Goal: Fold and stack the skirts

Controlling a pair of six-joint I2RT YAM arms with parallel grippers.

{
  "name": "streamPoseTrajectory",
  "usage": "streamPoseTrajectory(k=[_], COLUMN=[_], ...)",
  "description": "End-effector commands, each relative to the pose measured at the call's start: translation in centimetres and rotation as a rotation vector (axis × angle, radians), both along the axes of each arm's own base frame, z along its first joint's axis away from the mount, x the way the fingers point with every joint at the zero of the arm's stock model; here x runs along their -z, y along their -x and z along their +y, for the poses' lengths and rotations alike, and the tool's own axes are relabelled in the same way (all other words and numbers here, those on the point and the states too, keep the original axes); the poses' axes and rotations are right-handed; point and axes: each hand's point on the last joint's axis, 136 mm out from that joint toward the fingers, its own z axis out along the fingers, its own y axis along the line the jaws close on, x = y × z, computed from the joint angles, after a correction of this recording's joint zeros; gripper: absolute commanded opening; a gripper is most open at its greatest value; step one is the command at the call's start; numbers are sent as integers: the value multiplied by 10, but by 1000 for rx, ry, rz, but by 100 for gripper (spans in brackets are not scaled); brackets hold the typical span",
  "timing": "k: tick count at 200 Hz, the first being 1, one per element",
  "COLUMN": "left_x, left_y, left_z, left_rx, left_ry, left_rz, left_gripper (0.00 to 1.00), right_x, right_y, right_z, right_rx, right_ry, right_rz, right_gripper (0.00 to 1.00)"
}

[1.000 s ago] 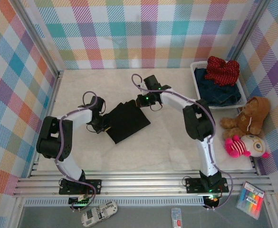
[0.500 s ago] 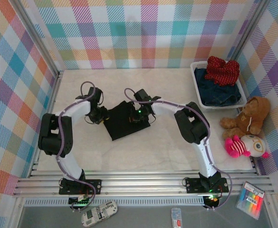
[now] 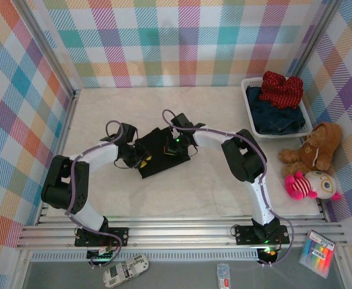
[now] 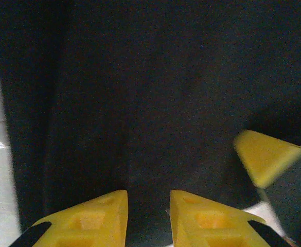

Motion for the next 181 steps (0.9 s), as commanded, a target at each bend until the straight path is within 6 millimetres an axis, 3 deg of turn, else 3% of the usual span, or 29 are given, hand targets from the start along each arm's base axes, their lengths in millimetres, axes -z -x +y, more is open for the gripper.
streamPoseTrajectory(k=[1, 25, 39, 60, 80, 86, 107, 122, 152, 181], left_x=[23, 41, 35, 1, -42, -53, -73, -77, -67, -53], left_y=[10, 21, 19, 2, -11, -12, -11, -11, -10, -12], left_z=[19, 41, 53, 49, 39, 36, 22, 15, -6, -16], left_rx=[-66, -18, 36, 142, 230, 254, 334, 395, 545, 602], left_ry=[-85, -213, -284, -315, -386, -412, -493, -544, -523, -502], left_rz=[59, 108, 100, 15, -97, -118, -154, -144, -78, -6], left_gripper=[28, 29, 29, 39, 62, 70, 92, 100, 100, 100], right_x=[2, -12, -31, -61, -81, -85, -99, -107, -112, -113], right_y=[9, 8, 3, -4, -9, -11, -16, -19, -23, -23], right_z=[-4, -3, -5, -12, -33, -42, -75, -97, -131, -148], right_rx=[87, 169, 192, 198, 249, 270, 350, 398, 453, 486], right_ry=[-35, -112, -141, -156, -104, -88, -25, 10, 50, 64], right_rz=[65, 60, 2, -87, -168, -190, -244, -280, -309, -316], right_gripper=[0, 3, 9, 23, 37, 45, 100, 99, 99, 99])
